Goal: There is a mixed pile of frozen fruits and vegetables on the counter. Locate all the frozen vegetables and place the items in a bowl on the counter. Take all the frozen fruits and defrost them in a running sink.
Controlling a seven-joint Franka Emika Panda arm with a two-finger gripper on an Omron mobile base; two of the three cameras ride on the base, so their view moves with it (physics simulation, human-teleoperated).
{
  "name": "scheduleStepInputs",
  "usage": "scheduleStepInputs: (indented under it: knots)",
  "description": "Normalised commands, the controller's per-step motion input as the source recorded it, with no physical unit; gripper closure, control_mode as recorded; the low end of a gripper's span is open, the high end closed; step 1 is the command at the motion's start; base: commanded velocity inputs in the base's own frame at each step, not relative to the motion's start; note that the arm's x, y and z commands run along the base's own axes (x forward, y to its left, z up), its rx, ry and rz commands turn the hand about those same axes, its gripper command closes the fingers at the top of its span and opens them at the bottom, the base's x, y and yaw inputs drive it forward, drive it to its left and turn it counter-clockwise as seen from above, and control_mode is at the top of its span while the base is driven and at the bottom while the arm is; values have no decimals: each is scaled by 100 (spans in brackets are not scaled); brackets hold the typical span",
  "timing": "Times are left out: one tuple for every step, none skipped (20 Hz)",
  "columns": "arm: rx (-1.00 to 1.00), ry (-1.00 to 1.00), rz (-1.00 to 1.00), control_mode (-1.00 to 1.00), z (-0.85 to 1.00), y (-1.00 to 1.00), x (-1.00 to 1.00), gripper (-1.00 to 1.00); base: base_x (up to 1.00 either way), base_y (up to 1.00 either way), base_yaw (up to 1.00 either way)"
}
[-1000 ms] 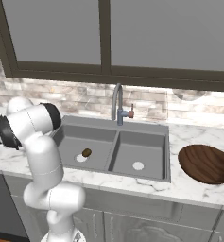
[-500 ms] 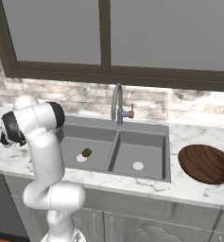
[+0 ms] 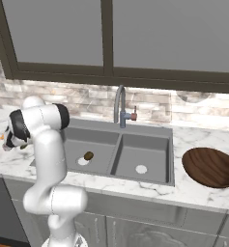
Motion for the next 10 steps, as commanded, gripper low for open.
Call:
scheduleStepInputs:
  knots:
    - [0,0,0,-100,-24,23,19,-100,0,0,0]
    - [-1,1,0,-100,-26,25,17,-100,0,0,0]
    - [-1,1,0,-100,-26,25,16,-100,0,0,0]
    - [-1,1,0,-100,-26,25,15,-100,0,0,0]
    - [-1,2,0,-100,-26,27,14,100,0,0,0]
    - [-1,1,0,-100,-25,27,12,100,0,0,0]
    - [-1,1,0,-100,-22,22,9,100,0,0,0]
    - [0,0,0,-100,-20,16,5,100,0,0,0]
    - [0,0,0,-100,-16,11,4,100,0,0,0]
    - [0,0,0,-100,-14,10,4,100,0,0,0]
